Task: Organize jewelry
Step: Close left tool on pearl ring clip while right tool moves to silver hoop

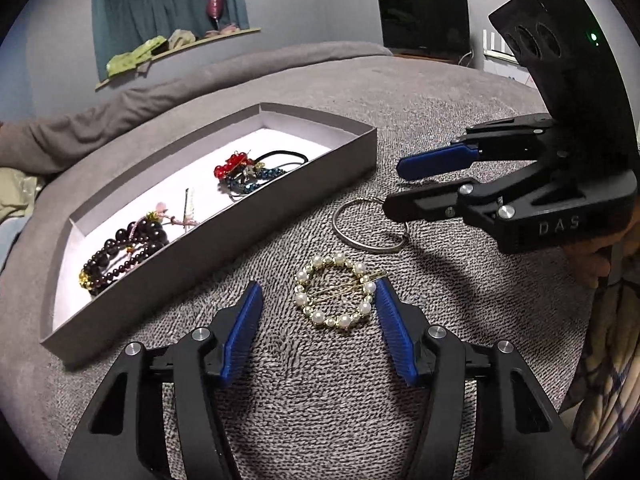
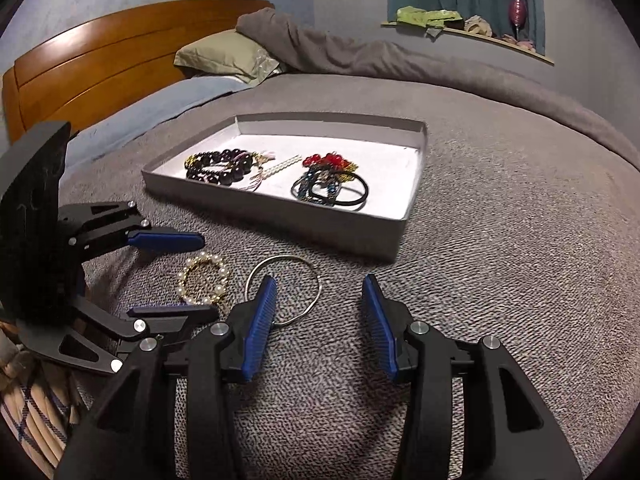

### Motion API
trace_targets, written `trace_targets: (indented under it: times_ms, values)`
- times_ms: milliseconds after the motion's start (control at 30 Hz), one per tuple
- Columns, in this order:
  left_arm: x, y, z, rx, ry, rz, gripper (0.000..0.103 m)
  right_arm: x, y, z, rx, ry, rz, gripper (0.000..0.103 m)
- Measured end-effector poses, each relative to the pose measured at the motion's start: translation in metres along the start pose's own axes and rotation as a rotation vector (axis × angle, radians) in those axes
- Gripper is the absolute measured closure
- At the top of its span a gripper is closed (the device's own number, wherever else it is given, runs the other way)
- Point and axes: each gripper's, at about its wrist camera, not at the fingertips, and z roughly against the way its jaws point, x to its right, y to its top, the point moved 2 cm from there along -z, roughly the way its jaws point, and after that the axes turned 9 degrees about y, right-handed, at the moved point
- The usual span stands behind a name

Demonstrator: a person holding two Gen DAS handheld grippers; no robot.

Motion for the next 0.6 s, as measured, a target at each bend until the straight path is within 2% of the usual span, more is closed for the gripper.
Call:
trace_targets:
  times_ms: [67,133,233,467,600]
  values:
    - [-0.002,0.000,0.000,-0.003,-0.020,0.013,0.062,-0.002,-0.001,-0.001,-0.007,0.010,0.006,0.058]
    - [-0.004,0.000,0.002,-0.003,-0.030,0.025,0.062,-0.005,-0.001,-0.002,-0.011,0.019,0.014,0.058]
    - [-0.010,-0.001,0.005,0.001,-0.031,0.051,0.062,-0.008,-0.001,-0.003,-0.014,0.029,0.022,0.050]
    - [-0.032,-0.003,0.014,0.018,0.008,0.110,0.063,-0.018,-0.002,-0.016,-0.062,0.020,0.061,0.047]
    - [-0.043,-0.003,0.023,0.041,0.021,0.139,0.063,-0.018,-0.003,-0.020,-0.083,0.009,0.063,0.049]
